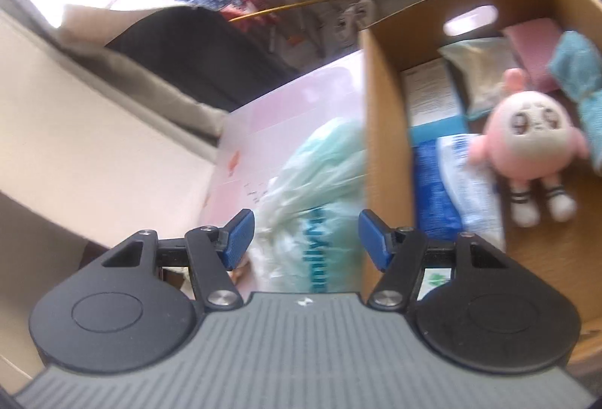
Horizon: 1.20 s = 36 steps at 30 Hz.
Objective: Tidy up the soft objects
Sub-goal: 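Withdraw the right tool from the box and reach toward the striped towel, then grasp the orange-striped rolled towel at its middle with the right tool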
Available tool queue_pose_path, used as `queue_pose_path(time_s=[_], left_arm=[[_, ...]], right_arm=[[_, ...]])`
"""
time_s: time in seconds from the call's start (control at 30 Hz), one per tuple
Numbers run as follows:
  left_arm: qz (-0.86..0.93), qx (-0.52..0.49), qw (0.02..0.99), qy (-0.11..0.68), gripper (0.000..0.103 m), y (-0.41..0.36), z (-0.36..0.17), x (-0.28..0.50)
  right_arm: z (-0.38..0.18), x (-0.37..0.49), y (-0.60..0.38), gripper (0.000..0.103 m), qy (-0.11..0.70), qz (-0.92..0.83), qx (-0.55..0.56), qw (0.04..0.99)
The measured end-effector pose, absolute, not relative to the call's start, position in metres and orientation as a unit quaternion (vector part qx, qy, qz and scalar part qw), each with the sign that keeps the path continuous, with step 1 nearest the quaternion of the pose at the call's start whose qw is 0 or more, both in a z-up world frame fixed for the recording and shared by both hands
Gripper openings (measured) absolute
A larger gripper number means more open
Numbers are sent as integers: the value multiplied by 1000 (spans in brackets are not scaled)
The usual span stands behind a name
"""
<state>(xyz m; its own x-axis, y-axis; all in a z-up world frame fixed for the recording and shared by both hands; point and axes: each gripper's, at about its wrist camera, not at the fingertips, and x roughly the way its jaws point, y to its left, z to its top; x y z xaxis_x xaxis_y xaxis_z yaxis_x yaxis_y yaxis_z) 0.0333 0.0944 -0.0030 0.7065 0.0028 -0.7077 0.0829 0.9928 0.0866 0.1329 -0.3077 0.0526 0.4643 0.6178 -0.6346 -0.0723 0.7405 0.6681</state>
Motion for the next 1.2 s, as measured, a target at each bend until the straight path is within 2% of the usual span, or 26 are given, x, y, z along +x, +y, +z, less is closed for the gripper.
queue_pose_path(time_s=[0.23, 0.53, 0.7, 0.8, 1.0, 1.2], left_arm=[[-39, 110, 919, 376, 67, 86, -29, 41], [-27, 144, 898, 416, 64, 90, -69, 75], [-20, 123, 888, 443, 44, 98, -82, 81], [-18, 119, 887, 445, 38, 98, -84, 78], [-36, 109, 887, 446, 31, 90, -80, 60], [-44, 62, 888, 454, 30, 93, -68, 44]], right_arm=[[14, 165, -184, 61, 531, 314, 338, 711], [-39, 185, -79, 56, 610, 289, 316, 667], [-59, 186, -59, 56, 632, 264, 303, 663], [-70, 186, -52, 56, 638, 250, 301, 663], [-85, 184, -44, 57, 647, 222, 292, 669], [-98, 176, -42, 56, 657, 204, 282, 669]])
